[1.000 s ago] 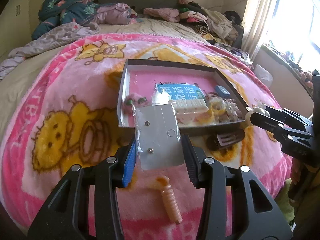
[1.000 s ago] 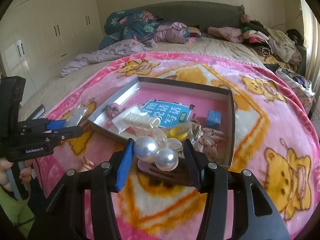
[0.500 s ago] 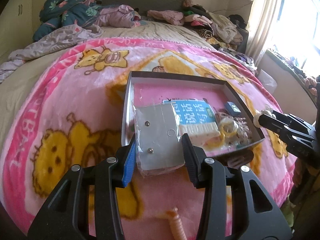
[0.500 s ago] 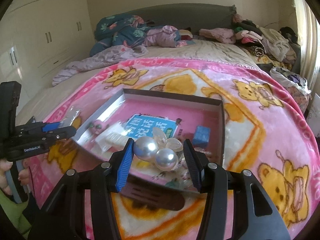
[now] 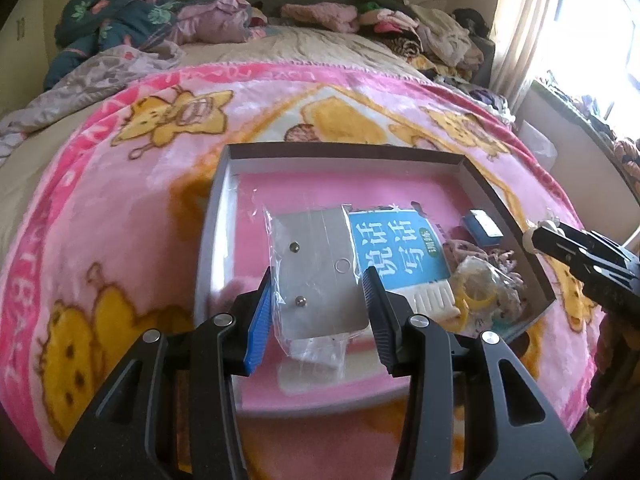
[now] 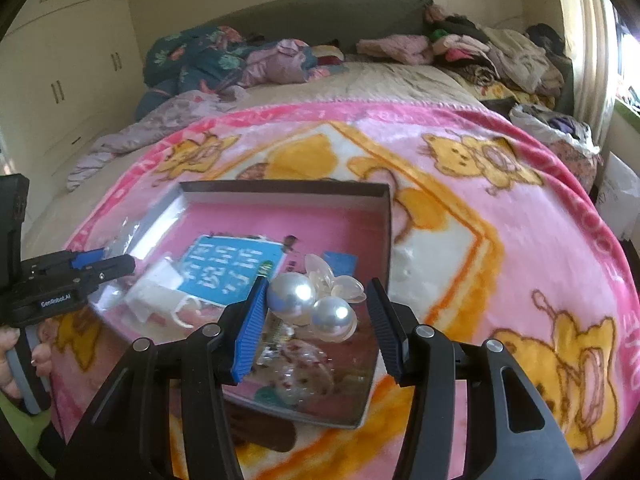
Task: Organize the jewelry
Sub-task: 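Carry the earring card and pearl clip into the tray and open both tools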
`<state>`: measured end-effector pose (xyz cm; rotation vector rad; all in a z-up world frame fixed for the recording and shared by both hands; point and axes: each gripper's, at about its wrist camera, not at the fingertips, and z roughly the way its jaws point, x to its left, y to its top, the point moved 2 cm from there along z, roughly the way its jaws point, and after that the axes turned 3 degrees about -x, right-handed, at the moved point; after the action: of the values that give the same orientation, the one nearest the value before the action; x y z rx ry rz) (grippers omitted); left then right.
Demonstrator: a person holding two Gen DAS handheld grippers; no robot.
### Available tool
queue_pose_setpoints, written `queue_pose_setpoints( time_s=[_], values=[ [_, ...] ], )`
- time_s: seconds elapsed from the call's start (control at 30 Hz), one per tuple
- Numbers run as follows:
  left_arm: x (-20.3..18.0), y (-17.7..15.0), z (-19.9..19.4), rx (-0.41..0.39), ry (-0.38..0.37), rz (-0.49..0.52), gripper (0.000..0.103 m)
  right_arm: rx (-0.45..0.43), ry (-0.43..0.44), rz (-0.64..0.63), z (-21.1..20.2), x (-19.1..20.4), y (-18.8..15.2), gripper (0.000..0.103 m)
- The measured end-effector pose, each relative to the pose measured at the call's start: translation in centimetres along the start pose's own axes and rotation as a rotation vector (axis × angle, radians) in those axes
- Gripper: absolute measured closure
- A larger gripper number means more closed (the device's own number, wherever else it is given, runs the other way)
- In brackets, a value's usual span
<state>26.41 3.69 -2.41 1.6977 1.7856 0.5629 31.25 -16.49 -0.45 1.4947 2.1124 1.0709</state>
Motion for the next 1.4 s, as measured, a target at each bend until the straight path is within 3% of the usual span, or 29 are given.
queue_pose_setpoints(
  time_s=[0.47, 0.8, 0.93, 1.2, 1.4],
  values=[
    [-0.8, 0.9, 4.6, 0.082, -0.038, 0.012, 0.068, 0.063, -0.005, 0.008, 2.8, -0.1, -1.8, 0.053],
    [-1.0, 0.9, 5.5, 0.105, -0.048, 0.014, 0.066, 0.044, 0.005, 0.01, 1.3, 0.2, -2.1, 0.037],
    [-1.3, 0.8, 4.9, 0.093, -0.045, 0.018, 0.052, 0.03, 0.006, 0.02, 0.2, 0.2, -2.1, 0.032],
    [-1.8, 0.6, 1.7, 0.041, -0.044, 0.019, 0.042, -0.002, 0.012, 0.028, -2.5, 0.5, -2.6, 0.019],
    [-1.4, 0.1, -1.6, -0.003, -0.03, 0.01, 0.027, -0.023, 0.017, 0.017, -4.5, 1.2, -2.9, 0.015]
  ],
)
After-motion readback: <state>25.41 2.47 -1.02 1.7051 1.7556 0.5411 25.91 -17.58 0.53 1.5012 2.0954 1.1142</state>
